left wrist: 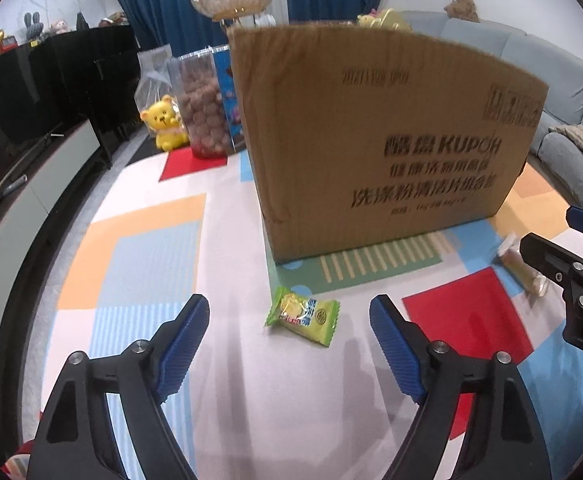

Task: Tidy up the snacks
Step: 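Move both open tools down toward the last loose snacks beside the box, then grasp the yellow-green candy packet with the left tool while the right tool grasps the white packet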

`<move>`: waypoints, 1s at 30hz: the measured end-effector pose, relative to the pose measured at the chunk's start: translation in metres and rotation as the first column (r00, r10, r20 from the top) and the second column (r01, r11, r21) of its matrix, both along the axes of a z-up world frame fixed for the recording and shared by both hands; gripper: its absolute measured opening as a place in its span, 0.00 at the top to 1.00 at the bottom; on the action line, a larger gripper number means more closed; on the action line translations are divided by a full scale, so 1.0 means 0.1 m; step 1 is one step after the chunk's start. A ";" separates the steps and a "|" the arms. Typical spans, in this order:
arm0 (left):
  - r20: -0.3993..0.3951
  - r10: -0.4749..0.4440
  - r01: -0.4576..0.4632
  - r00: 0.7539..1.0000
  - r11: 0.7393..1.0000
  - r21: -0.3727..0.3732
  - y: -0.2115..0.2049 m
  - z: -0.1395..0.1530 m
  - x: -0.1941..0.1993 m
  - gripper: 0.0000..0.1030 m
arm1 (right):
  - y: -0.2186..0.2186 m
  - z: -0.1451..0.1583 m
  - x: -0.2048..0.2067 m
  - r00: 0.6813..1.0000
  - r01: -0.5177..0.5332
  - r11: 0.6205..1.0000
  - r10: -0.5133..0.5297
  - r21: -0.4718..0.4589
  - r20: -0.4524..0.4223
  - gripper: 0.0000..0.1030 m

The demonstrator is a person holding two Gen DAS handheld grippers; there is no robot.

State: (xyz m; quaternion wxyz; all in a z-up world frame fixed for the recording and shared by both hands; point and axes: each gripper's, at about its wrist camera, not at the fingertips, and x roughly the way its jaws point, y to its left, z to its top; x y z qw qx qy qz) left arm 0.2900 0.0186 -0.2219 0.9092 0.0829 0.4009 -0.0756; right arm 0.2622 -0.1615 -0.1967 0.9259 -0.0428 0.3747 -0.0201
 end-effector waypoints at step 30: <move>-0.076 -0.031 0.026 0.997 0.997 -0.072 -0.01 -0.23 0.19 0.61 | -0.19 -0.40 0.18 0.994 0.038 0.993 -0.026 0.109 -0.106 0.43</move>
